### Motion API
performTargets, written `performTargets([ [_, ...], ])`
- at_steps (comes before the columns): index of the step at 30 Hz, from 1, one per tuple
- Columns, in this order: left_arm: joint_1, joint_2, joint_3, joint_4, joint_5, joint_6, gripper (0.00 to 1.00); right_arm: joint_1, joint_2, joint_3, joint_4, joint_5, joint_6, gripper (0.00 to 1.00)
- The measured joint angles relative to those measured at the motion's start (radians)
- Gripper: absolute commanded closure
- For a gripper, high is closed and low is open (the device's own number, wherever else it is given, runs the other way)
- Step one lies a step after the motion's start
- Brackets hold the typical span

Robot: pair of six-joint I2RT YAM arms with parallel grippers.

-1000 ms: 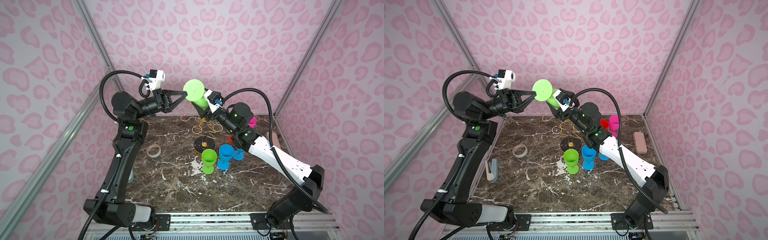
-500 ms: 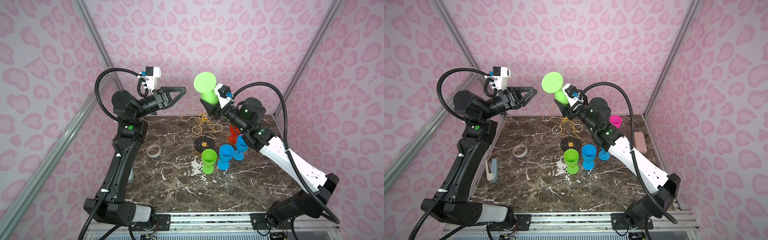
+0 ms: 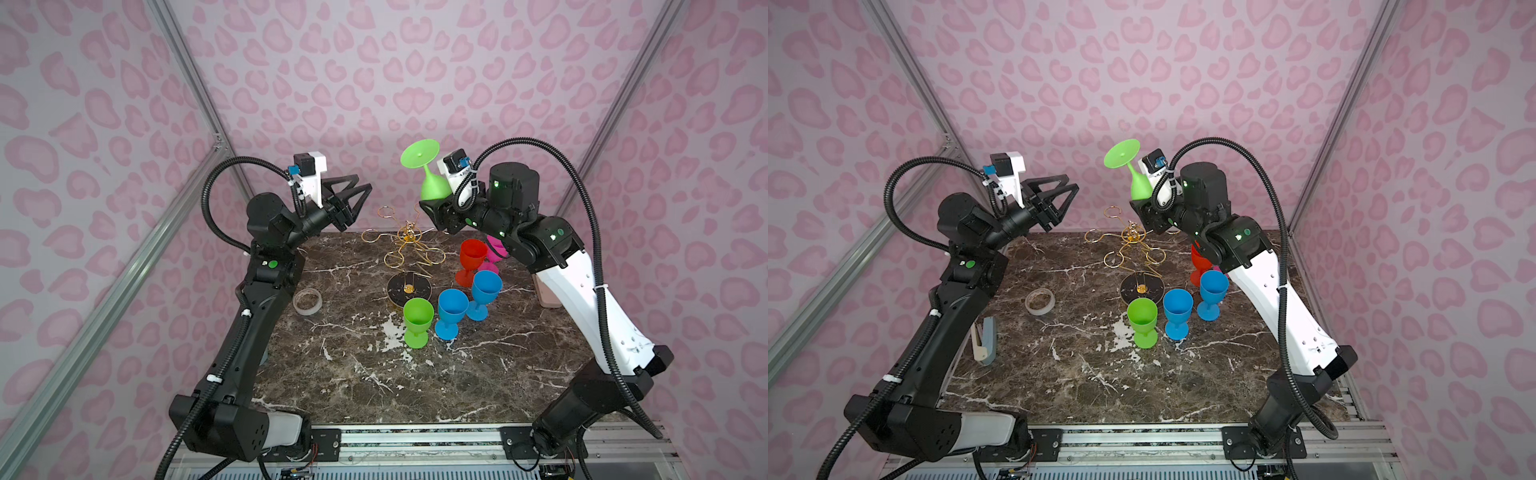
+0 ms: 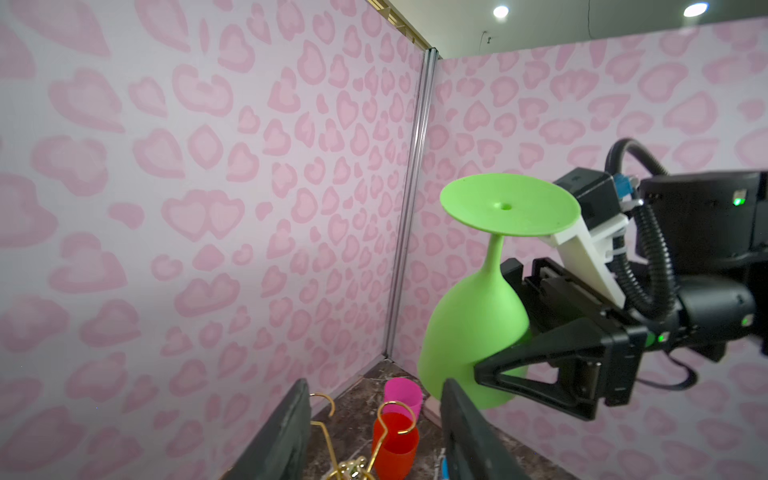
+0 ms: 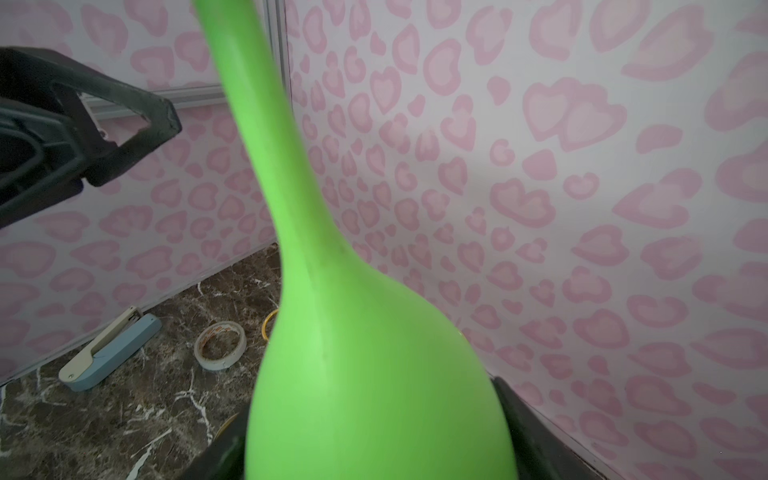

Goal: Take the wine glass off the wine glass rack
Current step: 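Tilt the green glass with the right gripper while the left closes on its base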

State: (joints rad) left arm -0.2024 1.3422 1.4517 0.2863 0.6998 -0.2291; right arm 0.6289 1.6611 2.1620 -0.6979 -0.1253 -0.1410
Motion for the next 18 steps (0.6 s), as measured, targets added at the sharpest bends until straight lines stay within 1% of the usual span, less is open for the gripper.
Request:
performTargets([
  [4,-0.049,-0.031,-0.059,0.006,-0.030,0.311,0.51,0.004,0.014,0.045,-0.107,-0.001,0.003,0.32],
  [8,-0.054,-0.031,-0.060,0.012,-0.047,0.528,0.51,0.020,0.023,0.047,-0.184,0.001,0.007,0.33],
  [12,-0.055,-0.016,-0.057,0.031,-0.034,0.672,0.51,0.033,0.046,0.072,-0.243,0.001,0.008,0.32],
  [18,-0.056,0.010,-0.051,0.029,0.042,0.799,0.52,0.059,0.078,0.109,-0.298,0.002,0.010,0.32],
])
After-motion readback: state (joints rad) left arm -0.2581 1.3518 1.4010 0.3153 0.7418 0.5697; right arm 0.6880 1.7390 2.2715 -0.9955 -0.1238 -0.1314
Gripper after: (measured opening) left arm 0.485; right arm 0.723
